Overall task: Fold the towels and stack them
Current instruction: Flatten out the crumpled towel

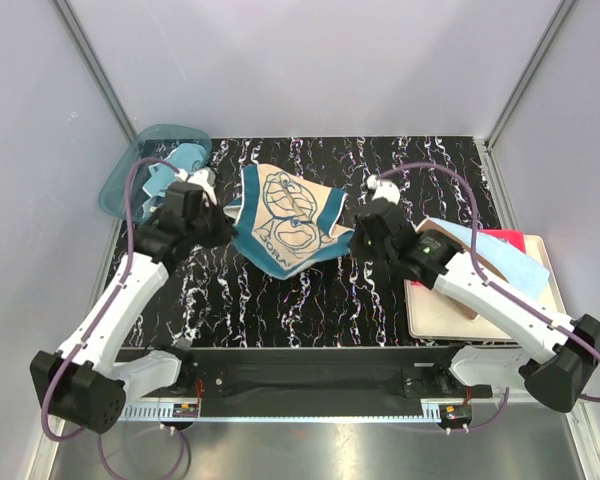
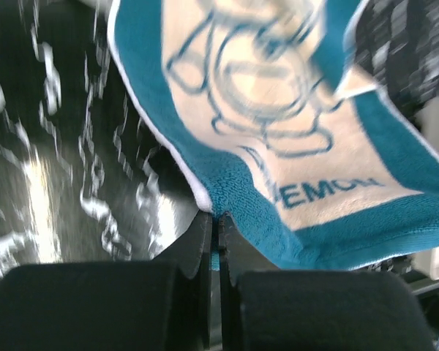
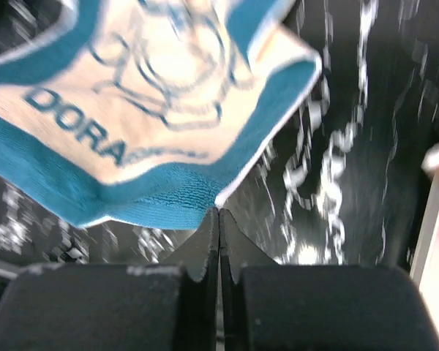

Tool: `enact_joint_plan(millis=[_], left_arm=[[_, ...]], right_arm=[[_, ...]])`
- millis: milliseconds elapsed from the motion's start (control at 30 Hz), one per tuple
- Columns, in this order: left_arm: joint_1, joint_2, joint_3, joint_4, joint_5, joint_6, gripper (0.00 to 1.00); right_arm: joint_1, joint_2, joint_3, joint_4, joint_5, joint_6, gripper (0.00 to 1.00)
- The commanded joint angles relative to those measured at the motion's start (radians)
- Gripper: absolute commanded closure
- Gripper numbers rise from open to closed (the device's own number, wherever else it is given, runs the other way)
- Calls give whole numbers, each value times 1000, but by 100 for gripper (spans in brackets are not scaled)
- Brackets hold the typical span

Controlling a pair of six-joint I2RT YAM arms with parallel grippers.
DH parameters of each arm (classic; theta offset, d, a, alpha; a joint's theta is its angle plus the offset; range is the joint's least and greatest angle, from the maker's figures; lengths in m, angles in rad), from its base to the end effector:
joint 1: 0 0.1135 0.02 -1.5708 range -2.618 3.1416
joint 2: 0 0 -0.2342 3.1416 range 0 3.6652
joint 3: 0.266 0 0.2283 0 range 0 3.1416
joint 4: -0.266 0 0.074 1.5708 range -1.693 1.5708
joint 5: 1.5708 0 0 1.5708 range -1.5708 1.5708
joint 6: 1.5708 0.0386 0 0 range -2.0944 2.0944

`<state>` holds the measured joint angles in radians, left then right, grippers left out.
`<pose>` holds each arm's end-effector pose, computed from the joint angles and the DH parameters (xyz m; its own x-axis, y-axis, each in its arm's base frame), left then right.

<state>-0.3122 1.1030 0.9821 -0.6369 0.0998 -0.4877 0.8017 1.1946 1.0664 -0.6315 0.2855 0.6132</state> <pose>0.2100 -0.0718 0.2783 -0.7533 -0.2468 -0.6096 0.0243 0.9158 -0.4009 0.1751 0.1653 0.2862 -0.7068 0.0638 -0.7046 -0.1720 0.9505 0.2586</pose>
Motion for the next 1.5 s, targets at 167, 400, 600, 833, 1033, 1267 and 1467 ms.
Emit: enact_joint_plan(millis=[167, 400, 600, 833, 1033, 1267, 1467], left_arm=[[-1, 9, 371, 9, -97, 115, 100], [-11, 95, 610, 26, -156, 175, 100], [-59, 133, 826, 2, -216, 242, 100], [-96, 167, 1036, -49, -218, 305, 100], [-110, 128, 820, -29, -138, 238, 100], [-355, 190, 648, 6, -172, 212, 100], [-346, 276, 592, -29, -273, 154, 100]], right_arm=[[-53, 108, 419, 58, 129, -240, 100], [-68, 229, 754, 96, 207, -435, 100], [-71, 266, 963, 125, 211, -550, 100], [-71, 246, 1080, 127, 187, -650, 100], [-70, 186, 826, 87, 156, -519, 100], [-78, 91, 397, 194, 141, -359, 100], [-85, 138, 209, 257, 34, -231, 100]])
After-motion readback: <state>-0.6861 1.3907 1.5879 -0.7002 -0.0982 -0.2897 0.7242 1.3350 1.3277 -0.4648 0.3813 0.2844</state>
